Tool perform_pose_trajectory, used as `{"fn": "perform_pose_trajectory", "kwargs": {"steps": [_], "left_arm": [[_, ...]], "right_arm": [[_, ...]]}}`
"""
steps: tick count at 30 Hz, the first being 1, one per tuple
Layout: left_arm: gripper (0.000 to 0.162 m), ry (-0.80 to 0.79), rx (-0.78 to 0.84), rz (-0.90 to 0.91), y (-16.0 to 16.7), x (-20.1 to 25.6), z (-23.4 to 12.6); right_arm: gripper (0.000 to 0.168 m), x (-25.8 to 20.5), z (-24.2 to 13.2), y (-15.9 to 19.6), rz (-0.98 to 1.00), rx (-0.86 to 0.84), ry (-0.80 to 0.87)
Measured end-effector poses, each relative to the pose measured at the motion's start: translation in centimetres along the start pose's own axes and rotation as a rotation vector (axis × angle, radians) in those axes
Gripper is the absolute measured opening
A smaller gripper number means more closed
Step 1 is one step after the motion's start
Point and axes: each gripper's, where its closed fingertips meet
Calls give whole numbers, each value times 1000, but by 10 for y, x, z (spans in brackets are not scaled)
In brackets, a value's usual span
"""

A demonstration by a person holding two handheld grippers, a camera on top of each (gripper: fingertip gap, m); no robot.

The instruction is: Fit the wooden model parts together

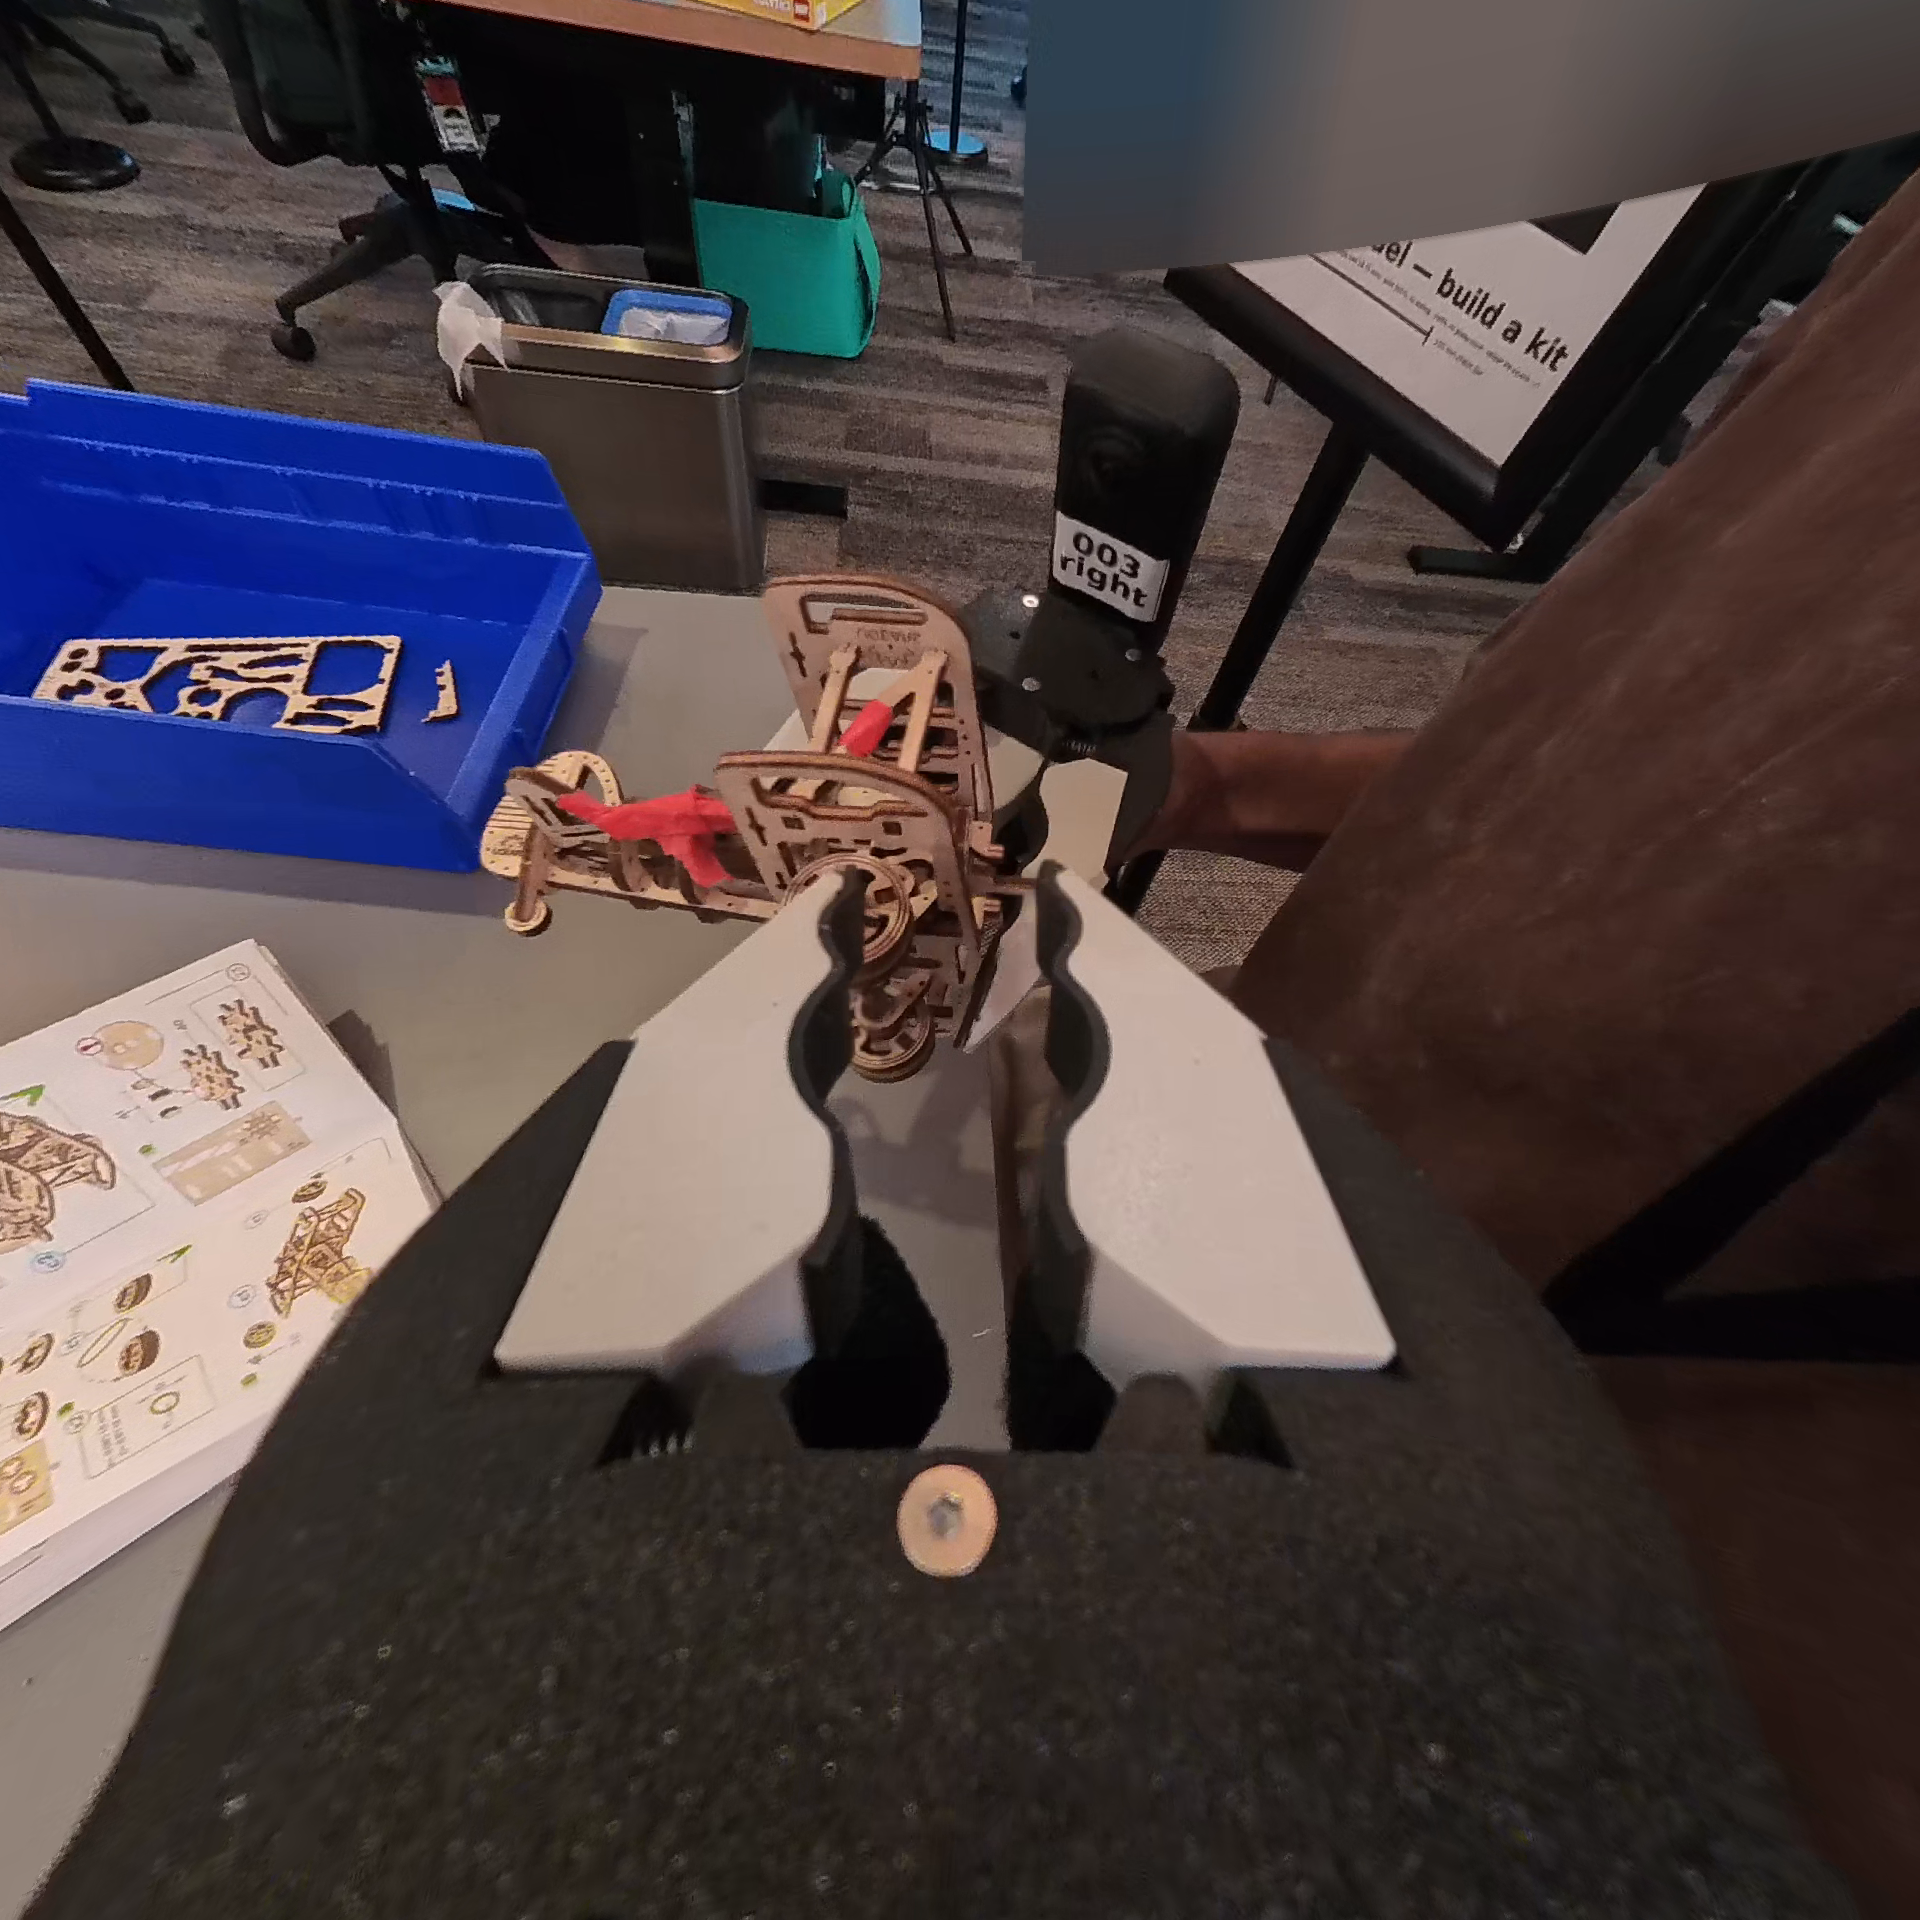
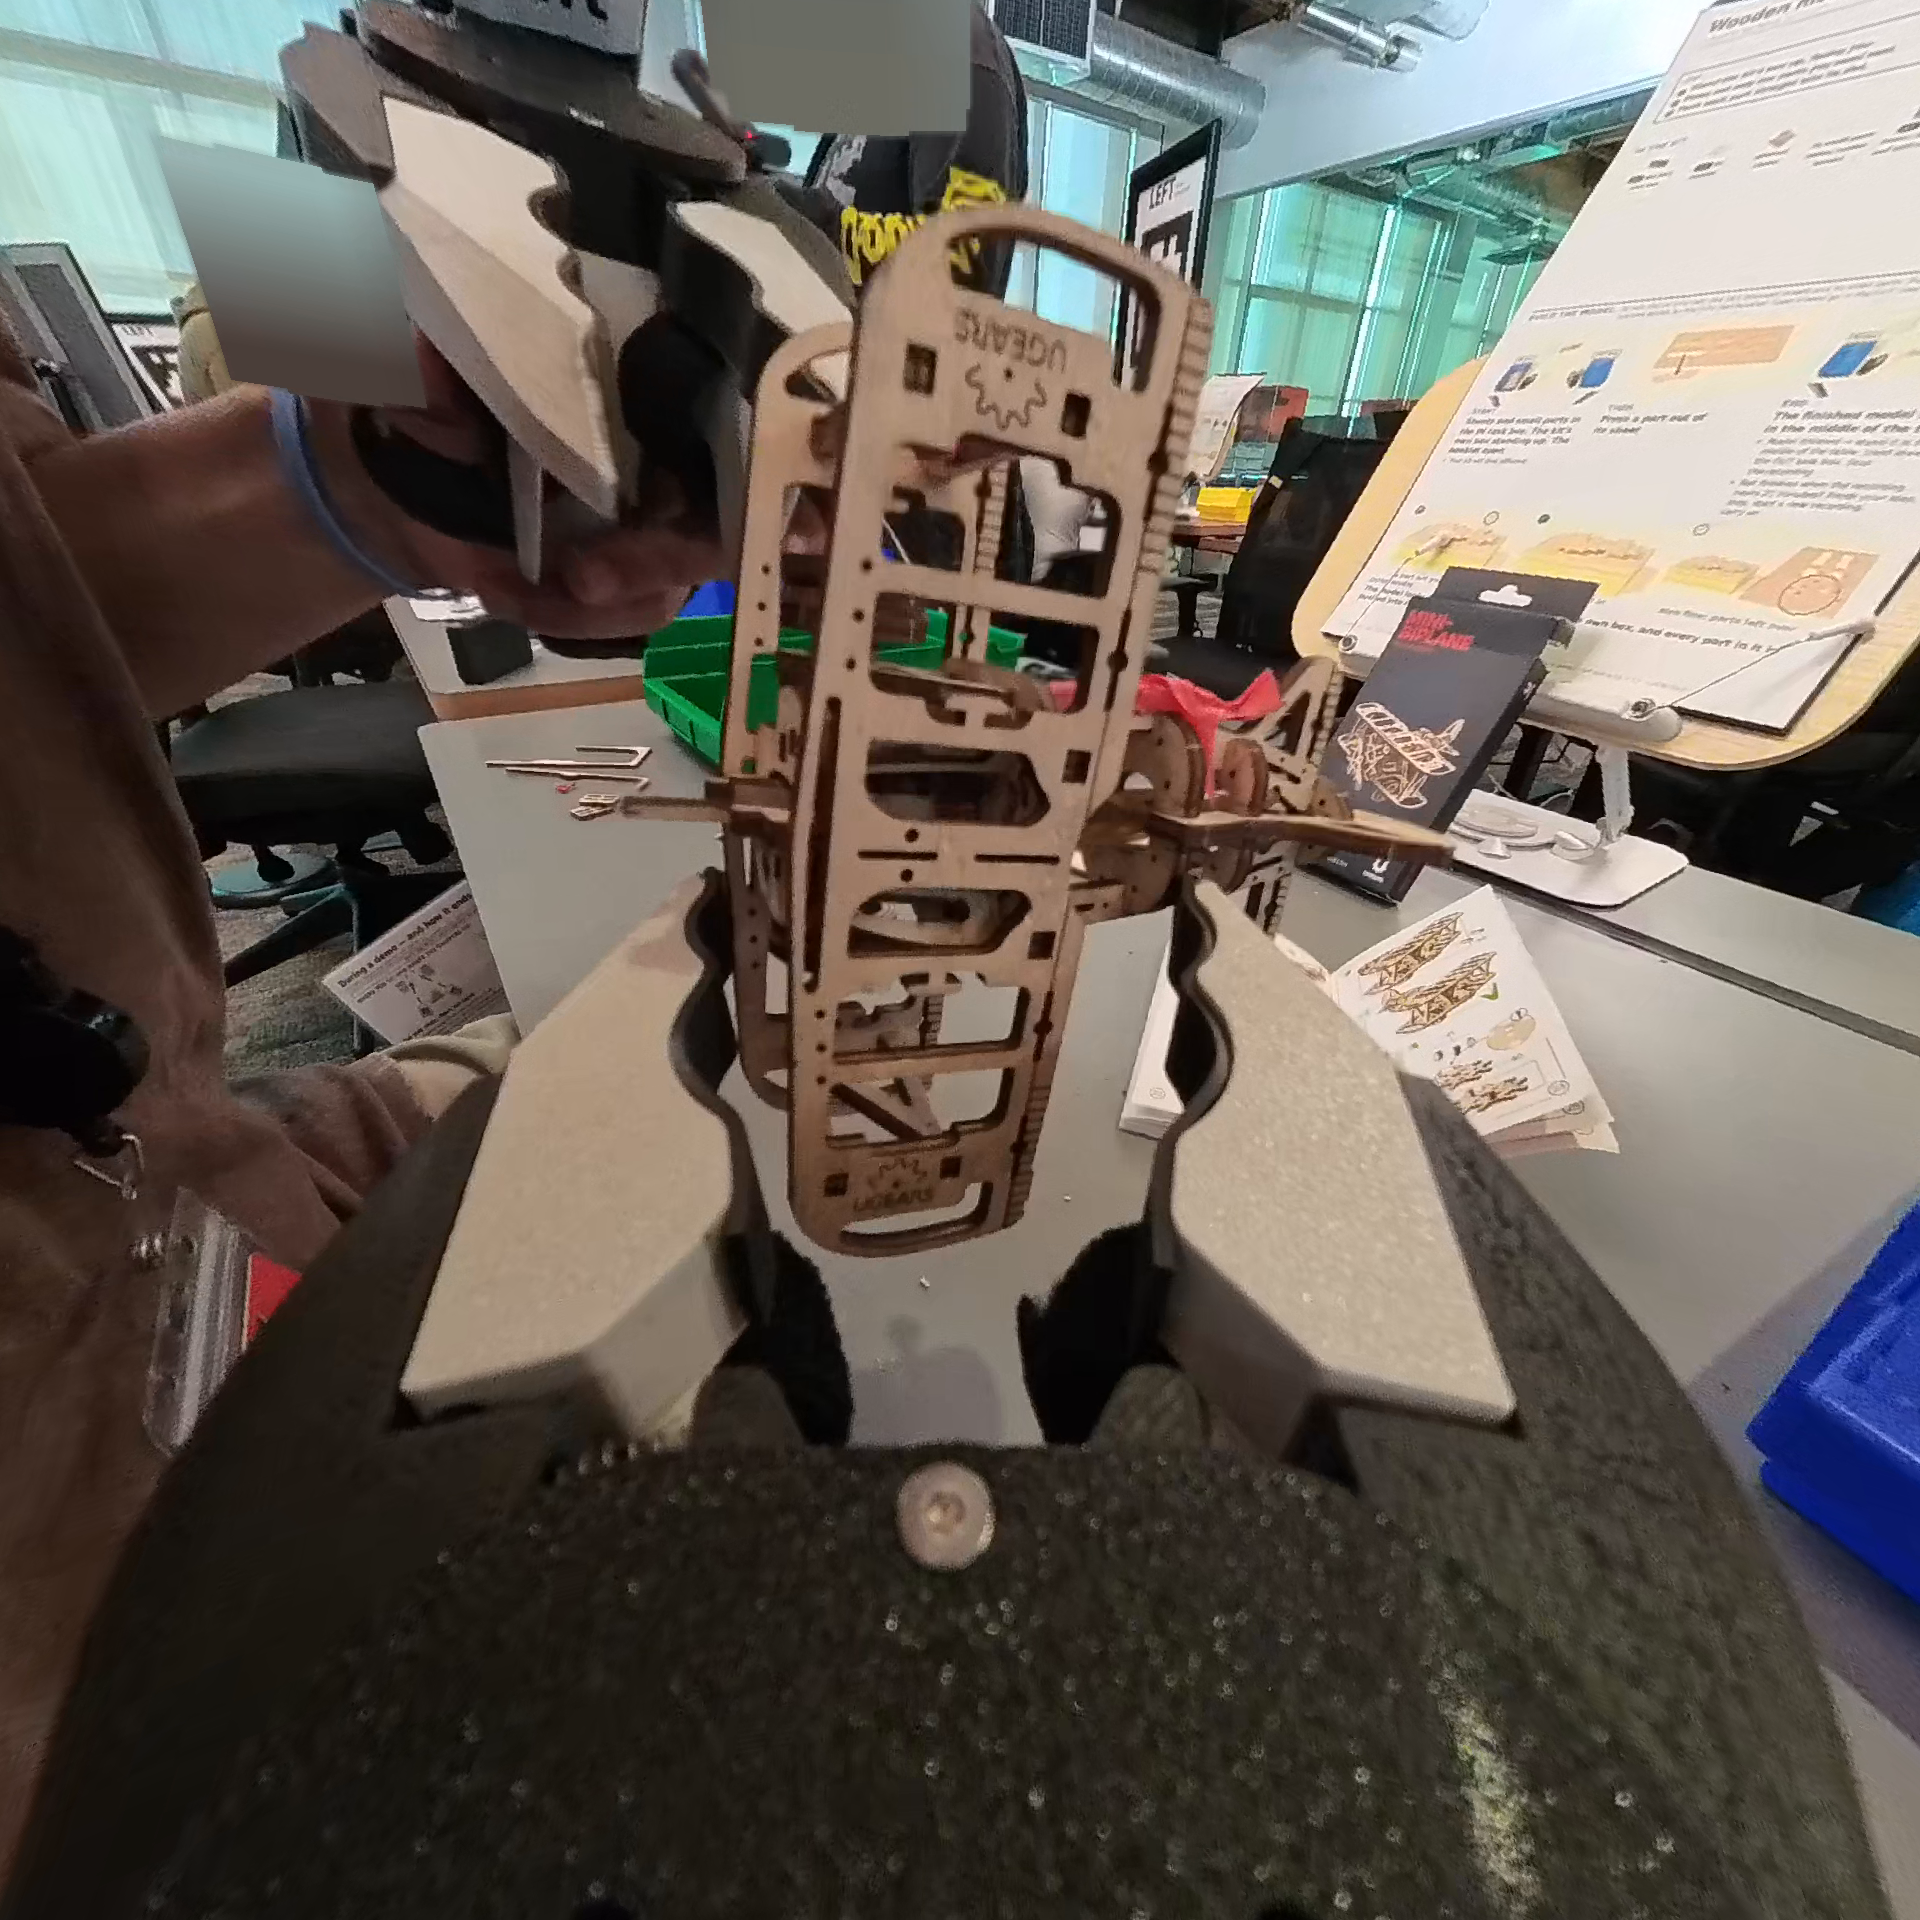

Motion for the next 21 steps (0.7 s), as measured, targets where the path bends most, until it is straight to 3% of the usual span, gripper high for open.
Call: {"fn": "perform_pose_trajectory", "kwargs": {"steps": [7,14,21], "left_arm": [[30,-42,17,7,-5,-5,-11],[29,-19,-16,6,3,-2,0],[29,0,84,-37,-9,0,-6]], "right_arm": [[83,0,-1,-2,10,10,-1],[83,-1,0,0,-2,-5,0],[84,-2,0,-8,50,43,-12]]}}
Point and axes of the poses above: each gripper's, where its closed fingertips meet, z out along the fingers, y out of its underside, x = y × z across the jaws, and after that the axes turned 12 degrees about y, right-handed
